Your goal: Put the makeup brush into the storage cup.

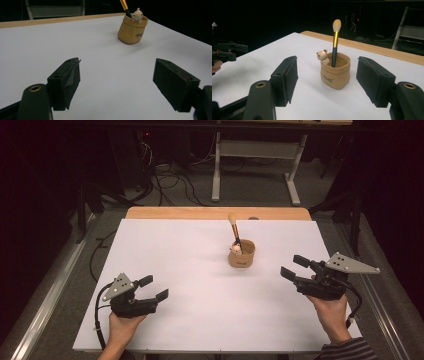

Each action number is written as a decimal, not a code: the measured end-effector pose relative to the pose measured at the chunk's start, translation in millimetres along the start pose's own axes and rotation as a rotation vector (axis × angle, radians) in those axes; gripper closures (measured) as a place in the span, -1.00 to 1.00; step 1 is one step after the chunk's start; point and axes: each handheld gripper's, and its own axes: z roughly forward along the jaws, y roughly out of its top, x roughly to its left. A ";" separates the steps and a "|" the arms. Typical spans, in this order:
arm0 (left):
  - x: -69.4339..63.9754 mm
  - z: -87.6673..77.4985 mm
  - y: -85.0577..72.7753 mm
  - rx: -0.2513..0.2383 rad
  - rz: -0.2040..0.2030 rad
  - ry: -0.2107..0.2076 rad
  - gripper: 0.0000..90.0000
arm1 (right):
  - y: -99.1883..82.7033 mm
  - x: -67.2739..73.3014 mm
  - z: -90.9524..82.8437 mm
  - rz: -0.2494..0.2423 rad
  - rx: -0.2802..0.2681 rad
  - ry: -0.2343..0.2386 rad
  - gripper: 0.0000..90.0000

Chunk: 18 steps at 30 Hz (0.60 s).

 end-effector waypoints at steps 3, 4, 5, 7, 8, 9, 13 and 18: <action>0.4 -0.2 0.0 -0.004 -0.013 -0.012 -0.50 | -3.4 1.4 -2.3 0.008 -0.008 0.006 -0.22; 0.8 -0.4 0.0 -0.003 -0.016 -0.015 -0.50 | -4.7 1.7 -2.8 0.006 -0.008 0.009 -0.22; 1.1 -0.4 -0.1 -0.004 -0.020 -0.019 -0.50 | -5.8 2.4 -3.1 0.005 -0.009 0.010 -0.22; 1.3 -0.5 -0.1 -0.004 -0.021 -0.019 -0.50 | -7.8 4.1 -4.0 0.006 -0.007 0.014 -0.22; 1.3 -0.6 -0.1 -0.005 -0.022 -0.019 -0.50 | -8.7 4.7 -4.1 0.007 -0.009 0.012 -0.22; 1.3 -0.6 -0.1 -0.005 -0.022 -0.019 -0.50 | -9.6 5.2 -4.5 0.006 -0.007 0.014 -0.22; 1.3 -0.6 0.0 -0.005 -0.022 -0.020 -0.50 | -13.2 6.6 -5.4 0.007 -0.009 0.020 -0.22; 1.7 -0.5 -0.3 -0.001 -0.025 -0.021 -0.49 | -18.6 6.5 -6.6 0.022 -0.018 0.020 -0.22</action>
